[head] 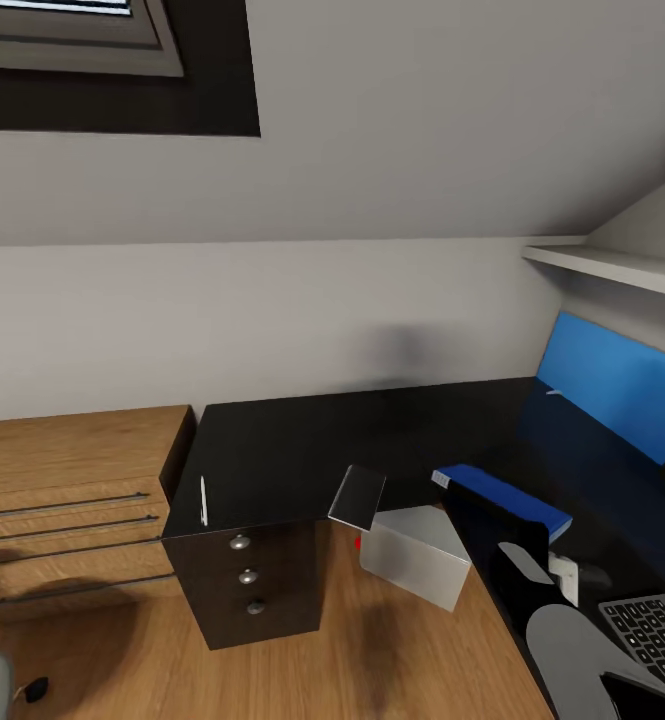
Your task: In the bedroom, organize the workspace by keeping the computer under the desk, ensuring the monitor is on the desk, placing the keyboard on the desk next to the monitor, placing the mouse on the desk next to the keyboard, moving the folder from the swivel chair onto the desk next to the mouse, stacking the notebook on top of the folder with the pen on top of the notebook, and positioning the swivel chair next to the desk.
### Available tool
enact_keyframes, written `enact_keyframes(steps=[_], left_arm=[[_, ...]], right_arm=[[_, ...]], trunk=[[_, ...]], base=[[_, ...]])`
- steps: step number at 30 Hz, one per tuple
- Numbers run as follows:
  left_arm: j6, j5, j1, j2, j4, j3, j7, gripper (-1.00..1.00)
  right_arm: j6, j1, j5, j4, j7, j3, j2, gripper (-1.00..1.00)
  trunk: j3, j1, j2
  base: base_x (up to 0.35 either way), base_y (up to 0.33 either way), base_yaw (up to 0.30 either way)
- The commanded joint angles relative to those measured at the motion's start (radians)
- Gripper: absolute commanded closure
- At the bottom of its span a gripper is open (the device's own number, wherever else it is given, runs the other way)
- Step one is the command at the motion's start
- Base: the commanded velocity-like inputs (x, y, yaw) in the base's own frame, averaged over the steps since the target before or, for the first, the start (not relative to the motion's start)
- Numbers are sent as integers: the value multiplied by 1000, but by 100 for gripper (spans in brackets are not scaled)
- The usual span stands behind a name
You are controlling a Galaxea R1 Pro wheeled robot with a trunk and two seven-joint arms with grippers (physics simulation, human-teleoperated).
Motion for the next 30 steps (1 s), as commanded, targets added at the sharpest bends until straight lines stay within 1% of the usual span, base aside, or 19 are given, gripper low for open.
enact_keyframes(steps=[1, 30], left_arm=[[-4, 8, -1, 1, -1, -9, 7, -100], [-4, 8, -1, 1, -1, -9, 7, -100]], right_arm=[[-1, -1, -2, -1, -4, 0, 0, 100], [3, -1, -10, -1, -4, 0, -1, 100]], trunk=[[-2, 0, -1], [-2, 0, -1]], base=[[0, 0, 0], [5, -1, 0]])
